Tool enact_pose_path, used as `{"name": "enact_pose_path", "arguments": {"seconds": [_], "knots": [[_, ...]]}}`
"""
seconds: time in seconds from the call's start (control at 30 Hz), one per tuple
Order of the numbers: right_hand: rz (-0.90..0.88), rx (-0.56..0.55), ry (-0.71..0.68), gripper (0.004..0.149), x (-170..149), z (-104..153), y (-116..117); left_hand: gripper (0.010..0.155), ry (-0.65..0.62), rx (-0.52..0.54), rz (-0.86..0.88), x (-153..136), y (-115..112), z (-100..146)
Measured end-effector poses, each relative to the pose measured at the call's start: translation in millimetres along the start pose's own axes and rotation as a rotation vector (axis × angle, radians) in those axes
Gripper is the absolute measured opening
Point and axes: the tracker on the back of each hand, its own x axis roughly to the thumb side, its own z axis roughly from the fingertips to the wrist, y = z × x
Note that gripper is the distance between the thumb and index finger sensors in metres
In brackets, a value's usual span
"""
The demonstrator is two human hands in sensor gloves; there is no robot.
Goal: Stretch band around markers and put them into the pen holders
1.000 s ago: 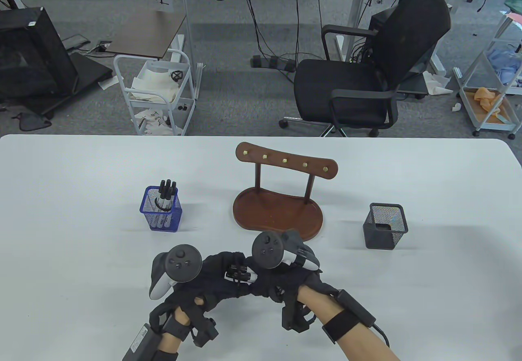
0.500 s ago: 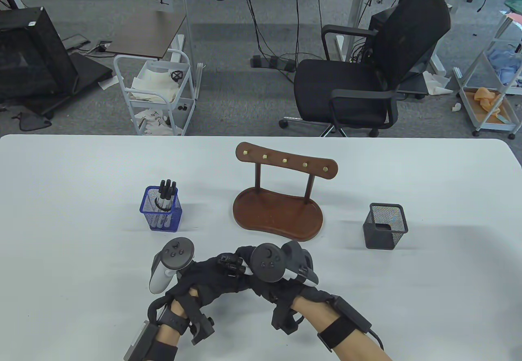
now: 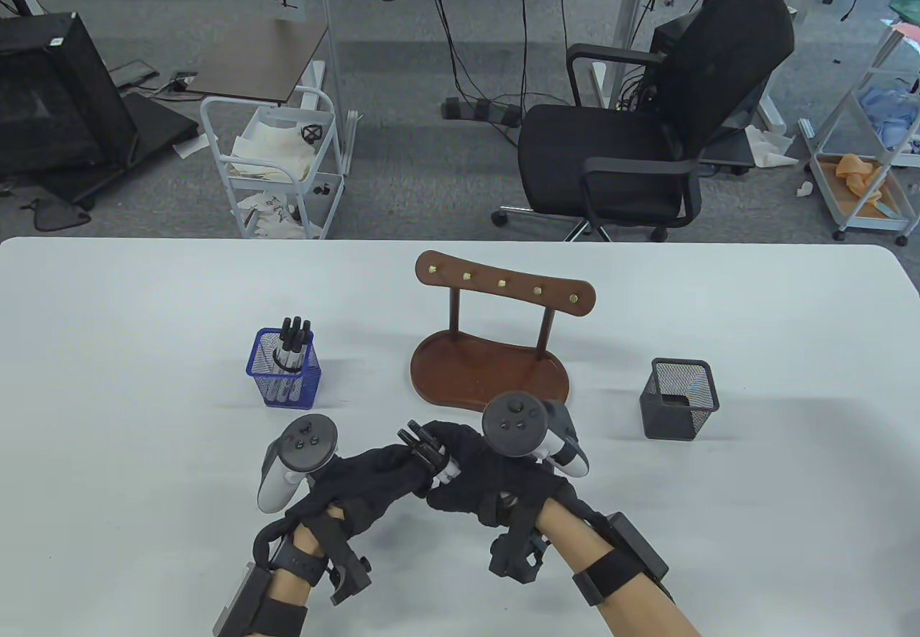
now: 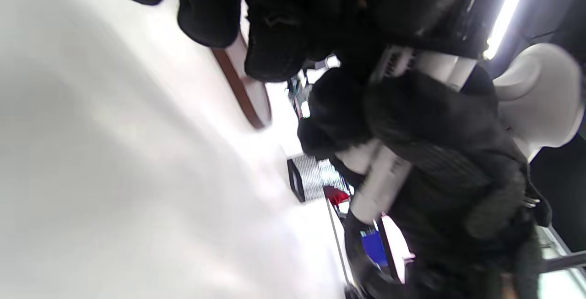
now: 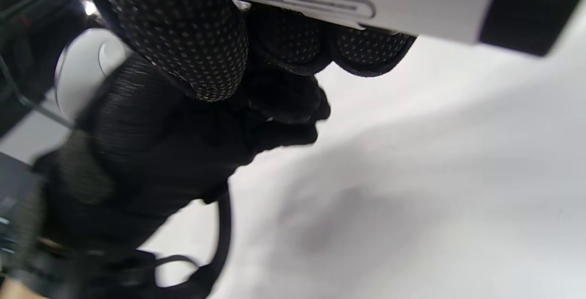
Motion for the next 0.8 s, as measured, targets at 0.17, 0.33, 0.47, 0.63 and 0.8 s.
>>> {"name": "enact_pose_path", "arguments": {"seconds": [0.17,0.33,0.47,0.63,0.8], "knots": [[-0.383,-0.01,0.029,0.087,-27.7,-5.0,-3.3,0.044,-0.037,0.039,-0.067,4.7,-0.8,2.4],[-0.642,-0.086,0.146,0.083,-54.7,-11.2,-4.2,0.043,-0.069,0.013,-0.266,19.2,-12.0,2.0],[-0.714,-0.17,0.221,0.078,-64.6,-15.5,-3.4,0.046,-0.1,-0.022,-0.346,26.7,-21.9,-1.5],[-0.686,-0.261,0.322,0.065,-66.5,-19.6,-0.1,0.047,-0.121,-0.058,-0.369,31.4,-27.9,-5.3],[-0.763,-0.349,0.417,0.053,-71.2,-22.6,0.7,0.044,-0.152,-0.109,-0.34,36.8,-34.0,-5.5]]}}
